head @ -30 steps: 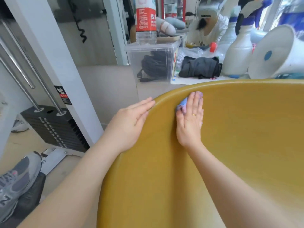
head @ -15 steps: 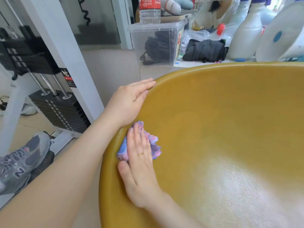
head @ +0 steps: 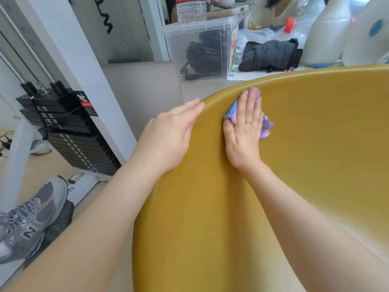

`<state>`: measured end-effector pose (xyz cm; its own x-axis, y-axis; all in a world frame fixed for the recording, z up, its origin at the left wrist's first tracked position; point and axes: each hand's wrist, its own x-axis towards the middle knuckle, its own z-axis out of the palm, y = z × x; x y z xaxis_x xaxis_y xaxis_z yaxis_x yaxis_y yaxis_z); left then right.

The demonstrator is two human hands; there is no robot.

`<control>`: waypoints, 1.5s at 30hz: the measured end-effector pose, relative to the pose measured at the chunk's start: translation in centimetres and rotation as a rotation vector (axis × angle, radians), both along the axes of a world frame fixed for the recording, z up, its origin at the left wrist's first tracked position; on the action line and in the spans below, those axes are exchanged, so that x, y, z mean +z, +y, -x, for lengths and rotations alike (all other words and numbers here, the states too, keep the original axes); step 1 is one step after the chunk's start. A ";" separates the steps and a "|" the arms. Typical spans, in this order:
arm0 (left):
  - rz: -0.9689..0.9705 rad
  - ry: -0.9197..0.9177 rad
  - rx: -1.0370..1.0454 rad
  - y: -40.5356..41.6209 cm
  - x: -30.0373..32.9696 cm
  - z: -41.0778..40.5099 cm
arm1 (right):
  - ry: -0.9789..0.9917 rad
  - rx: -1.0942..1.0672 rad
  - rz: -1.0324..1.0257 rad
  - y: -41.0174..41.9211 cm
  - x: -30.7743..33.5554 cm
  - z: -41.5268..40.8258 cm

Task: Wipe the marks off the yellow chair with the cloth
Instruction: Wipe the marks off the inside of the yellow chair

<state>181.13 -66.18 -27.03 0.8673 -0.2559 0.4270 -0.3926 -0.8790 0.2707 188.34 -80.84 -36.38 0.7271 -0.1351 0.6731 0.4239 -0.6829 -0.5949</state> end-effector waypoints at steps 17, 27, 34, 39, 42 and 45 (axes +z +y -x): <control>-0.352 0.015 0.083 -1.4 0.7 2.0 | 0.113 0.514 0.230 3.4 -8.5 14.0; -0.626 -0.138 0.140 -3.6 -1.8 2.7 | 0.043 0.058 0.399 -5.1 -3.8 1.3; -0.914 0.175 0.065 -6.7 -5.4 2.1 | 0.167 0.083 0.369 -5.6 -4.4 2.3; -1.006 0.198 0.097 -7.6 -6.6 2.0 | 0.318 0.315 0.461 -7.1 -12.4 12.3; -1.031 0.201 0.057 -8.7 -7.4 1.6 | 0.315 0.344 0.520 -7.6 -14.1 15.4; -1.046 0.209 0.012 -9.7 -8.1 1.1 | 0.279 0.264 0.572 -8.0 -13.9 14.2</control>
